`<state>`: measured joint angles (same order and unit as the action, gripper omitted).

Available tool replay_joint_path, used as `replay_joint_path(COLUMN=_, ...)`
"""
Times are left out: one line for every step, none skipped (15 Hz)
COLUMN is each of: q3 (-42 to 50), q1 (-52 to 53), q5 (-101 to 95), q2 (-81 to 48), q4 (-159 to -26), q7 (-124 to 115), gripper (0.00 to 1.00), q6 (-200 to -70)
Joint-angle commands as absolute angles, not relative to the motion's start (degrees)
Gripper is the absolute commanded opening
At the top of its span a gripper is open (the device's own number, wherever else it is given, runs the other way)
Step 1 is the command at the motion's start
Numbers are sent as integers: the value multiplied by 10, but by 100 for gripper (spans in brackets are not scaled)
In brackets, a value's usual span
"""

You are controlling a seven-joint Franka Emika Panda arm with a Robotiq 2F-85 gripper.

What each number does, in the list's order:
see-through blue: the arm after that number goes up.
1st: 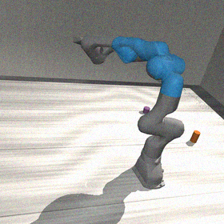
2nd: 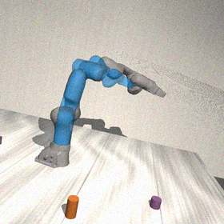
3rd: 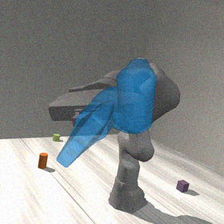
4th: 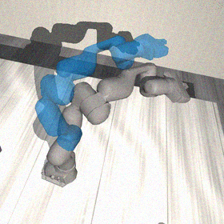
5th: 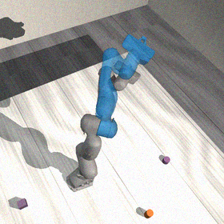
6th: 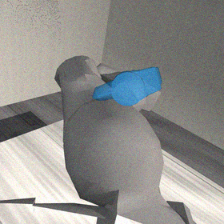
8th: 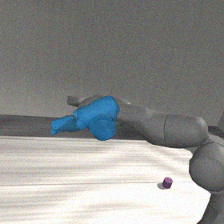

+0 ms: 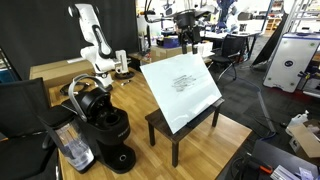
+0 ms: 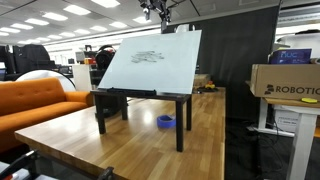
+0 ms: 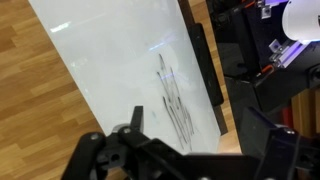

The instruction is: Take the board off the stand and put it on the table

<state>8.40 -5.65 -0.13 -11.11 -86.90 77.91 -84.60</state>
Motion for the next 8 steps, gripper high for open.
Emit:
replay_joint_path(q3=67, q1=-82, q5=2, q2=-139, q4=-847, q7=843, gripper=100, q6=-843)
replay_joint_path(q3=66, q1=-84, q5=1, q2=-143, q4=-844, q7=853, gripper=100, q6=-840)
replay_joint_path(q3=64, q1=-84, q5=0, q2=-145, q4=-840, q7=860, gripper=100, q6=-839)
replay_joint_path(q3=61, q1=-84, q5=-1, q2=-146, q4=-835, q7=865, gripper=100, q6=-838)
replay_joint_path(q3=58, q1=-81, q5=-3, q2=-142, q4=-830, q7=869, gripper=100, q6=-836)
replay_joint_path(q3=54, q1=-79, q5=-3, q2=-140, q4=-825, q7=872, gripper=100, q6=-835)
replay_joint_path(q3=49, q1=-78, q5=-3, q2=-137, q4=-820, q7=876, gripper=100, q6=-835)
replay_joint_path(q3=45, q1=-76, q5=-2, q2=-132, q4=-813, q7=880, gripper=100, q6=-838)
